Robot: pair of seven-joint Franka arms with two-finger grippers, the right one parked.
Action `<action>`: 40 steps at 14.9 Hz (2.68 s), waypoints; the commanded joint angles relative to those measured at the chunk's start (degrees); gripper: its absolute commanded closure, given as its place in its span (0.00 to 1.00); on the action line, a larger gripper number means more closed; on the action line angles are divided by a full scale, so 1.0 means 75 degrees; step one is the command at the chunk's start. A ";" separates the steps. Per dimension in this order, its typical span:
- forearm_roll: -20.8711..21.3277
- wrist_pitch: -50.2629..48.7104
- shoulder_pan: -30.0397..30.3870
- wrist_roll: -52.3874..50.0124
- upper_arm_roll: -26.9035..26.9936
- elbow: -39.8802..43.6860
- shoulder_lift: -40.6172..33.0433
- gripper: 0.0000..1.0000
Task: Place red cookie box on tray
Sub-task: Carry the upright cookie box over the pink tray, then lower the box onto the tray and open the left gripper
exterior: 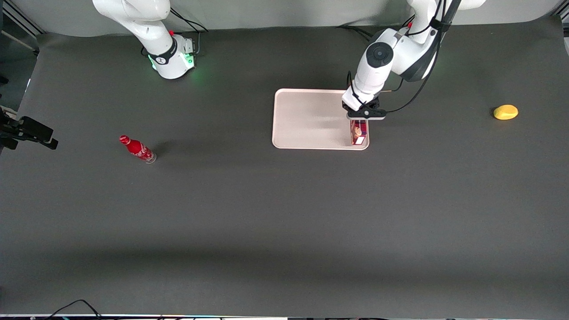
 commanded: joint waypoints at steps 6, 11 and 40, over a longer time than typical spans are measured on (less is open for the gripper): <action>0.0158 0.0484 0.0008 -0.0684 -0.0519 0.0090 0.0459 1.00; 0.0580 0.0496 0.0102 -0.0672 -0.0437 0.0078 0.0576 1.00; 0.1247 -0.2977 0.0348 -0.0438 0.0275 0.2721 0.0389 0.00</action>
